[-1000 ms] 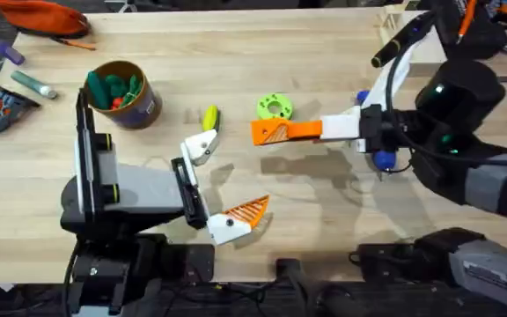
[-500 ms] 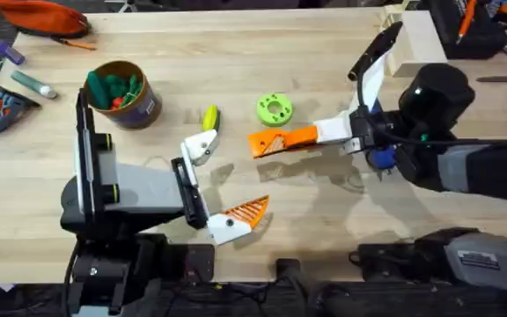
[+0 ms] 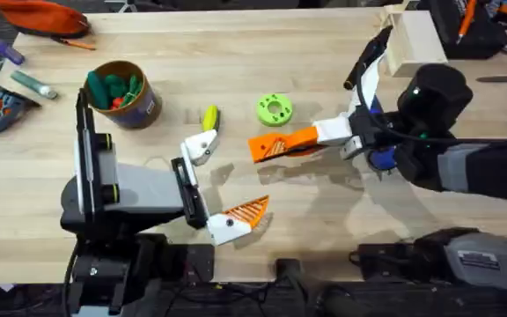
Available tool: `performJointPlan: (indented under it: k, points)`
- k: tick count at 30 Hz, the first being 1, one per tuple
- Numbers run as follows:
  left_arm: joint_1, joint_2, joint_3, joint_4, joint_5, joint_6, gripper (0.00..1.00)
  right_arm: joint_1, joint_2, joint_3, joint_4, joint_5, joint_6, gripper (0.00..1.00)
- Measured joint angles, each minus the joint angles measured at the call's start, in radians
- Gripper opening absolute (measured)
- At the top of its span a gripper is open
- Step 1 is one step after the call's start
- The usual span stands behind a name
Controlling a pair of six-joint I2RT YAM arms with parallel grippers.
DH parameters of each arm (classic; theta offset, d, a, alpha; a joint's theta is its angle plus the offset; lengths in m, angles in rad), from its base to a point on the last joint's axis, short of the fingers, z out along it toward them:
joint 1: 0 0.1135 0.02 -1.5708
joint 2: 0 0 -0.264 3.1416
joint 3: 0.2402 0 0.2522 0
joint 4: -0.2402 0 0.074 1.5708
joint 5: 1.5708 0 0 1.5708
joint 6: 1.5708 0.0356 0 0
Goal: Pick up the gripper from the table and insert it into the empty holder that is missing its gripper. Then pick up a screw, insert it into the mounting hole, and use the screwdriver to tighten it. Finally, clean up the table by picking up the vegetable and placing it into the bucket.
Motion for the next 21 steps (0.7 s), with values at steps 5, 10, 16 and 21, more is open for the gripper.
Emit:
performJointPlan:
  k: [5, 10, 16, 21]
  points:
    - [0.0, 0.0, 0.0, 0.0, 0.0, 0.0, 0.988, 0.008, 0.0, 0.008, -0.002, 0.0, 0.004, 0.012]
    - [0.0, 0.0, 0.0, 0.0, 0.0, 0.0, 0.989, 0.036, 0.037, 0.045, -0.001, 0.0, 0.007, 0.012]
    - [0.0, 0.0, 0.0, 0.0, 0.0, 0.0, 0.989, 0.075, 0.108, 0.083, -0.003, 0.001, 0.007, 0.012]
    - [0.0, 0.0, 0.0, 0.0, 0.0, 0.0, 0.989, 0.111, 0.12, 0.128, -0.002, 0.001, 0.007, 0.012]
